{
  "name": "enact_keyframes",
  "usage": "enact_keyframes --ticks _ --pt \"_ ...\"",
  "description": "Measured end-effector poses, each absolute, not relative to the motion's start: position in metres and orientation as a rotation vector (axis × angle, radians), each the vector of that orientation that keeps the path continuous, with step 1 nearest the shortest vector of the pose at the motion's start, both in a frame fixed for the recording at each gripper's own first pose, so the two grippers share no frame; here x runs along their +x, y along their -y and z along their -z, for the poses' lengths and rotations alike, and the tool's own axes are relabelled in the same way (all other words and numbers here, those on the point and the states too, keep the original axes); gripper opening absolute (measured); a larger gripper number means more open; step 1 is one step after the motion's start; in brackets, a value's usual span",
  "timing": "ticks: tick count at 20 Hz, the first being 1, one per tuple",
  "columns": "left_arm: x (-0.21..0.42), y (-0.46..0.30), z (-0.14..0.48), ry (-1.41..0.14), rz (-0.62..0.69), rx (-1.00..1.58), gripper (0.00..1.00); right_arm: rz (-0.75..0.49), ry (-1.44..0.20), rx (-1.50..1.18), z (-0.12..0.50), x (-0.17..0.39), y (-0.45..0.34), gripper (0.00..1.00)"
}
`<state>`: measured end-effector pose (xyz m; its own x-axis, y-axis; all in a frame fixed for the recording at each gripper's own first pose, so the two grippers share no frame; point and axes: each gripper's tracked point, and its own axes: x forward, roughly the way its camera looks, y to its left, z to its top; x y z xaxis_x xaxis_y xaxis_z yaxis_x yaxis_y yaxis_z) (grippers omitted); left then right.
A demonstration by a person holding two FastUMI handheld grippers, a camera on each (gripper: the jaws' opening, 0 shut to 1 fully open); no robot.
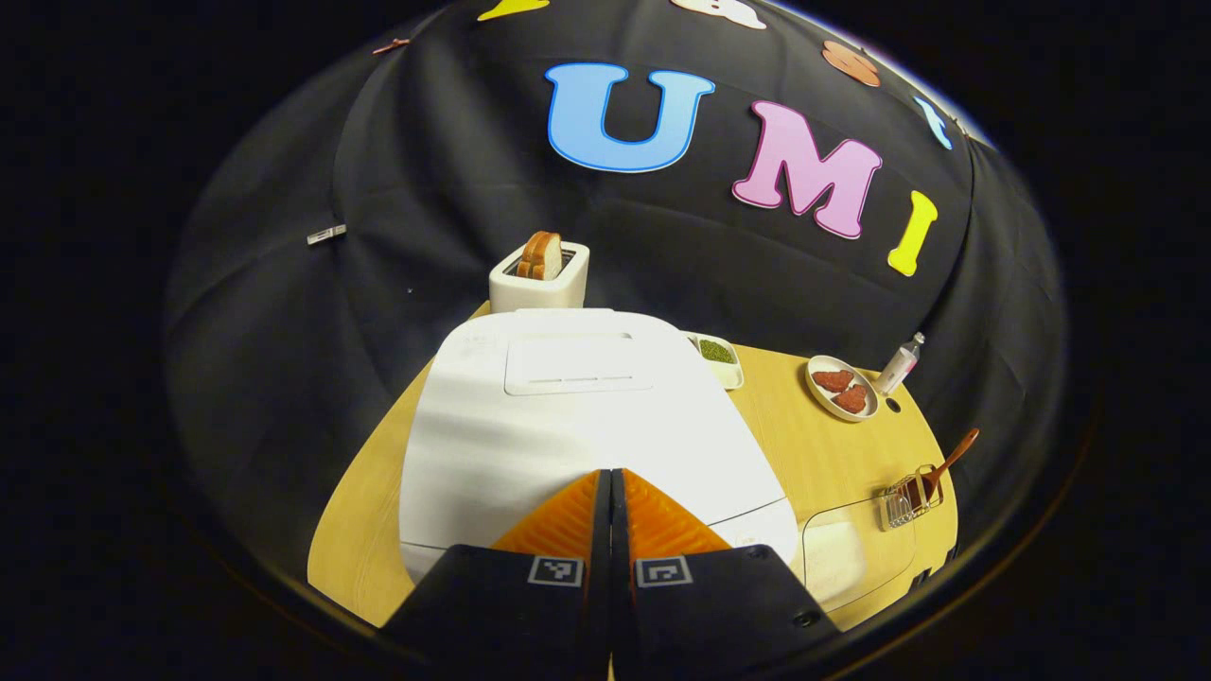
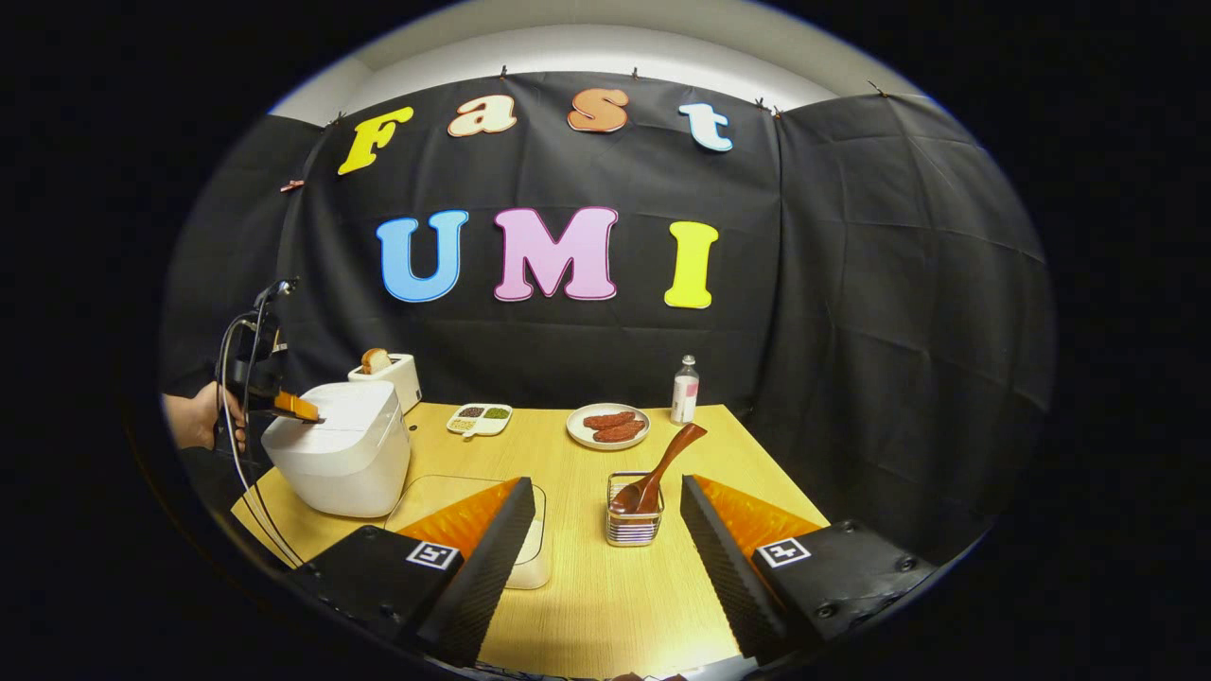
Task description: Close the left gripper, press the button to open the rice cooker; take a wooden spoon from the chopstick holder with the right hand, scoop a spoonful of rice and pour it into the rice cooker, then put the wooden spoon back into the chopstick holder.
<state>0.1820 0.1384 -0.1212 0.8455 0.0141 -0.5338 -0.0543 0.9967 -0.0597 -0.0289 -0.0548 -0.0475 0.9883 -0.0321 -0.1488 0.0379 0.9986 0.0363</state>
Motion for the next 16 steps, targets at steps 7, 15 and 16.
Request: enact_keyframes --ticks 7,15,16 --pt "0.182 -0.125 0.020 -0.318 -0.044 0.026 0.06 0.066 -0.133 0.044 0.042 -0.038 0.068 0.98" --pt "0.113 -0.043 -0.079 0.000 0.077 0.084 0.07 0.093 -0.140 0.063 0.046 -0.039 0.077 0.98" --pt "0.098 -0.031 -0.079 0.018 0.097 0.063 0.08 0.091 -0.144 0.067 0.047 -0.039 0.076 0.98"
